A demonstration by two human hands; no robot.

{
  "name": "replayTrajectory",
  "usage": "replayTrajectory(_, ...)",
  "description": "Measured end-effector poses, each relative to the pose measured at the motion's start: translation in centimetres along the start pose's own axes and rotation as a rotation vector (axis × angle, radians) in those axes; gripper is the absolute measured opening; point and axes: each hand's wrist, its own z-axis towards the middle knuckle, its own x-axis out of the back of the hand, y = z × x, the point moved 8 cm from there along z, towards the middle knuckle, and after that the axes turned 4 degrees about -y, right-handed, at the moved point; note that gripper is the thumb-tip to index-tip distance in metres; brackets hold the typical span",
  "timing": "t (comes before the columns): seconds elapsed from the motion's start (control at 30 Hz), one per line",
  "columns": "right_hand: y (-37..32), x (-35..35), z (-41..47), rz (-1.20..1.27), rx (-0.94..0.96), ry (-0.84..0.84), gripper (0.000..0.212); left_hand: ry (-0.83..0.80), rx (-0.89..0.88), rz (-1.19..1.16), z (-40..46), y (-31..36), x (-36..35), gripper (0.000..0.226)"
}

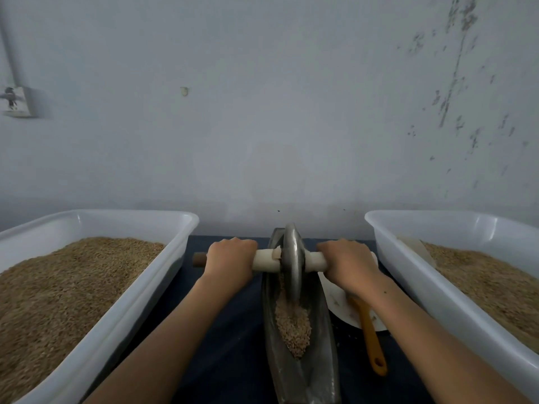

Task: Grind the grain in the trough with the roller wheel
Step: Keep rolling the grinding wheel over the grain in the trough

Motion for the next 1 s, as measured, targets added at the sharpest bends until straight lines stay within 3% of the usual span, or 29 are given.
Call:
replayTrajectory(0.07,0.0,-0.3,0.0,-0.016,0.013,-0.108,0.018,-0.089,-0.031,0.003,0.0,0.0,-0.4,0.029)
replayTrajectory(0.2,0.1,-1.3,-0.8,-0.001,0.034,-0.411,0.037,-0.428,-0.056,-0.06,-0.7,-0.2,-1.7,0.038)
replayTrajectory(0.3,0.1,-1.8,-1.3,0.022,0.036,-0.514,0.041,-0.6,-0.07,-0.163,-1.2,0.1,-2.7,0.015)
replayTrajectory(0.4,0.1,-1.7,-0.8,0.012,0.034,-0.465,0.038,-0.546,-0.049,-0.136,-1.0,-0.1,-2.4,0.017)
replayTrajectory(0.5,0.2,-1.3,-0.3,-0.022,0.032,-0.33,0.033,-0.322,-0.02,-0.022,-0.3,-0.2,-1.3,0.035)
replayTrajectory(0.6,0.1,-0.4,0.0,-0.047,0.013,-0.115,0.024,-0.13,0.004,0.008,0.0,-0.1,-0.5,0.031)
replayTrajectory(0.7,-0.1,0.0,-0.1,-0.039,0.002,-0.008,0.017,-0.059,0.018,-0.013,0.0,-0.1,-0.3,0.027)
replayTrajectory(0.8,-0.1,-0.1,0.0,-0.06,0.012,-0.087,0.023,-0.145,-0.009,-0.002,0.0,-0.2,-0.8,0.033)
replayTrajectory(1.0,0.2,-1.7,-1.0,0.008,0.036,-0.473,0.039,-0.535,-0.057,-0.12,-0.8,-0.3,-2.7,0.04)
